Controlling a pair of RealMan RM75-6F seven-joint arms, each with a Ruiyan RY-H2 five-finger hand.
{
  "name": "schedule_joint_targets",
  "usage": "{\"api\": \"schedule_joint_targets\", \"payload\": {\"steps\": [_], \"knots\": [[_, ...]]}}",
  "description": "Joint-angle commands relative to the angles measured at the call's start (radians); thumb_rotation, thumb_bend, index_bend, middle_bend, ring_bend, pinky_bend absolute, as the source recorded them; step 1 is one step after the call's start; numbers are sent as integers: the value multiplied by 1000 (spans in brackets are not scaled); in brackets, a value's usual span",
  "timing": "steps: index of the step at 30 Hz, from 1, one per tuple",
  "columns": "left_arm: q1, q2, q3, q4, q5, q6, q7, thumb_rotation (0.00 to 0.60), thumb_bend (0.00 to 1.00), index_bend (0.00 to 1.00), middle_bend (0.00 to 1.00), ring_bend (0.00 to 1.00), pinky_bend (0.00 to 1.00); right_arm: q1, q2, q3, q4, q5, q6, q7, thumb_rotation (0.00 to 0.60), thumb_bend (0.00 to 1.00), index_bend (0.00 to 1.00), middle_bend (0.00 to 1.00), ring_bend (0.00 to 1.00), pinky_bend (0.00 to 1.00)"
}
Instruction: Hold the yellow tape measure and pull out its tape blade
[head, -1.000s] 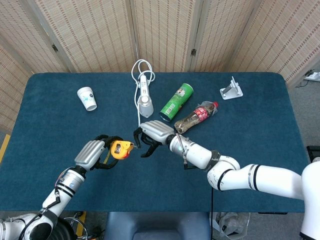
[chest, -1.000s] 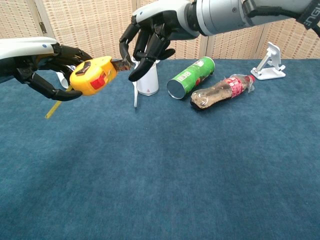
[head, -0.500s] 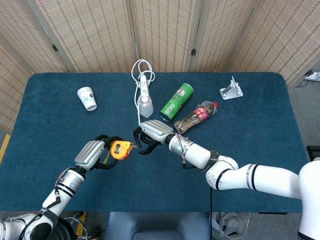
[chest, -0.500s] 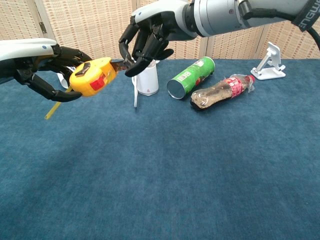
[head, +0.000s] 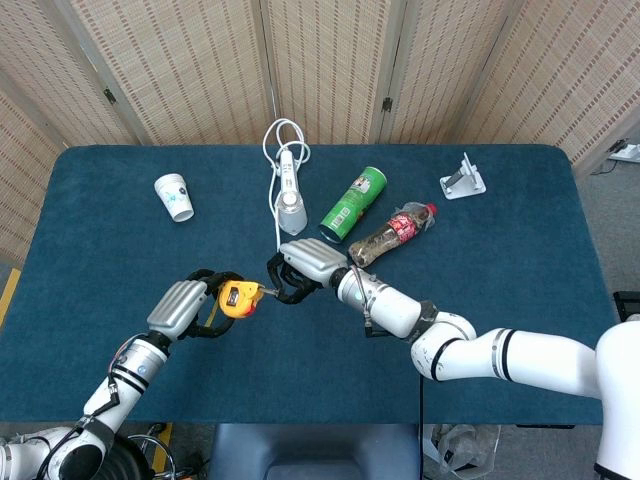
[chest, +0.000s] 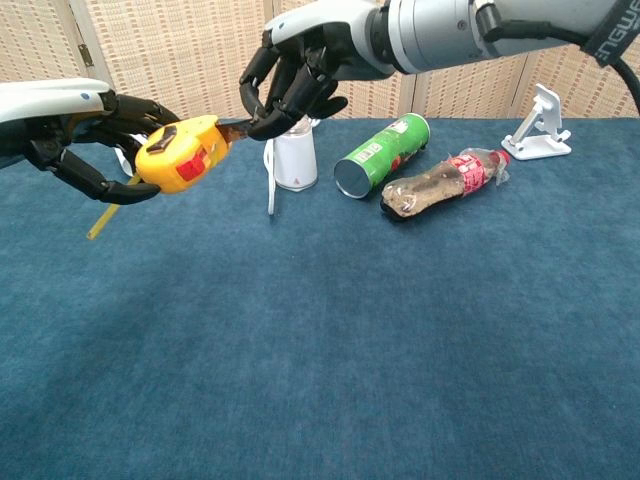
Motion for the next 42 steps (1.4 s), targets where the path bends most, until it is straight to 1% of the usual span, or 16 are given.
{"api": "schedule_joint_targets", "payload": {"steps": [1, 7, 16, 24, 30, 42], "knots": [[1, 1, 0, 5, 0, -2, -4, 600, 424, 601, 526, 441, 163, -4, 3, -1, -2, -2, 2, 0, 600, 440, 676, 918, 1000, 901], [8, 7, 4, 22, 0, -10, -26, 600, 424, 605, 526, 441, 160, -33, 32, 2, -30, -24, 17, 11, 600, 440, 679, 918, 1000, 901], [19, 10, 19, 81, 0, -44, -72, 600, 424, 608, 526, 440, 155, -112, 117, 22, -103, -88, 45, 64, 600, 439, 685, 918, 1000, 901], [30, 12, 25, 151, 4, -65, -112, 600, 424, 612, 526, 439, 154, -196, 198, 36, -158, -172, 68, 135, 600, 440, 690, 918, 1000, 901], [40, 15, 30, 200, 8, -85, -148, 600, 424, 614, 526, 436, 154, -263, 267, 36, -193, -241, 84, 195, 600, 439, 691, 918, 1000, 901], [56, 12, 37, 264, 40, -109, -205, 600, 424, 617, 526, 434, 154, -380, 389, 35, -233, -373, 137, 339, 600, 440, 700, 918, 1000, 901]]}}
